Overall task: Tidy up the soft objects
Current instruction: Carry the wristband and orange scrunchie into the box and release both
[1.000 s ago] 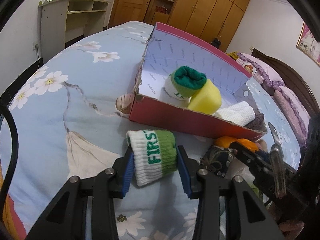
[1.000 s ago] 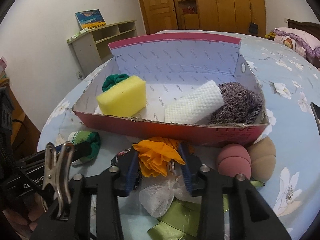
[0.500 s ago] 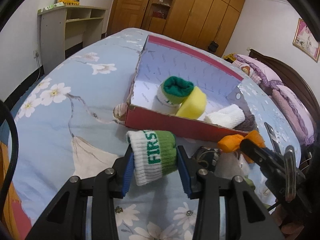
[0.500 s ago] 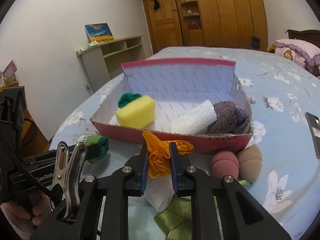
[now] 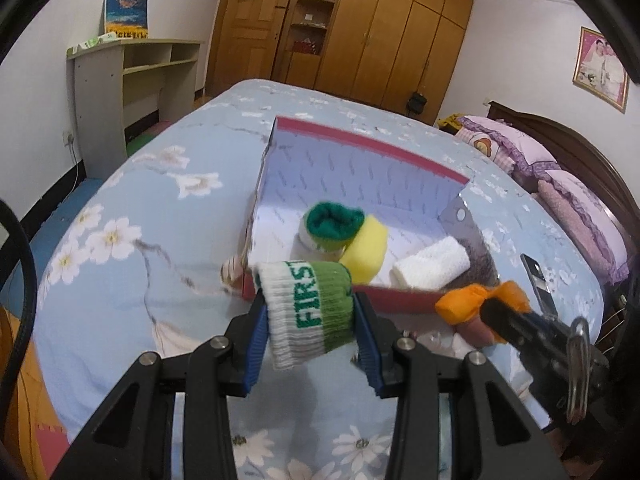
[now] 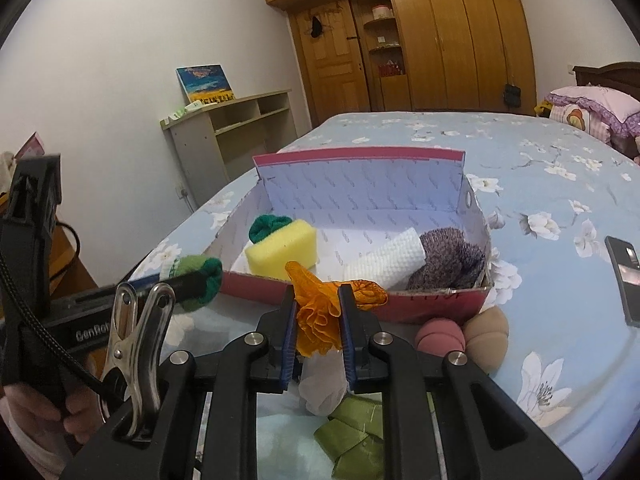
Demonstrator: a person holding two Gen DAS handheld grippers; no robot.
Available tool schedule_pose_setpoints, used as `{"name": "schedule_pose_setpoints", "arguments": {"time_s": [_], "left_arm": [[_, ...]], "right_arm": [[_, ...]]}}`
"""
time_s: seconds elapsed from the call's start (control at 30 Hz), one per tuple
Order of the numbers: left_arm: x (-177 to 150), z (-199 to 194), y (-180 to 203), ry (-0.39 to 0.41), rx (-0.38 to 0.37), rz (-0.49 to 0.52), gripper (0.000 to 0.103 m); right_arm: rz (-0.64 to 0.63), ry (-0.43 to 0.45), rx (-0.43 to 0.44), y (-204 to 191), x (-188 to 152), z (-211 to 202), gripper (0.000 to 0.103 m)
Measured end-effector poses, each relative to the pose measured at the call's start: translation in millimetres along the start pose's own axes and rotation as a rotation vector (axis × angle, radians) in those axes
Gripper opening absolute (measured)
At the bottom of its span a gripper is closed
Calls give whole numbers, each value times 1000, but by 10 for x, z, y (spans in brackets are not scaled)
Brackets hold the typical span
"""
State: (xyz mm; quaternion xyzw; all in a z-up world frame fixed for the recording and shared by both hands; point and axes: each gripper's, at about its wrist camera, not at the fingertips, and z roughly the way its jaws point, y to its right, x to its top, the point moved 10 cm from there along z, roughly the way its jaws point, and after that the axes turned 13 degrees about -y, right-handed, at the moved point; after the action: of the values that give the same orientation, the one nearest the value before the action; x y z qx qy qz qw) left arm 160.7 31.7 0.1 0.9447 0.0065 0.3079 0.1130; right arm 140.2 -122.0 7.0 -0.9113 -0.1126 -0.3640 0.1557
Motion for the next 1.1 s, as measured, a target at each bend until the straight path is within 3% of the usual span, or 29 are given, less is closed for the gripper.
{"name": "schedule_pose_setpoints", "arguments": {"time_s": [0.53,1.1], "left_arm": [[636,13,161,37,11,66,42],[1118,502,341,37,6,104,42]], "right_arm": [[-36,22,-28,169,489,-13,20],[-14,30,-148,763,906,236,20]]}}
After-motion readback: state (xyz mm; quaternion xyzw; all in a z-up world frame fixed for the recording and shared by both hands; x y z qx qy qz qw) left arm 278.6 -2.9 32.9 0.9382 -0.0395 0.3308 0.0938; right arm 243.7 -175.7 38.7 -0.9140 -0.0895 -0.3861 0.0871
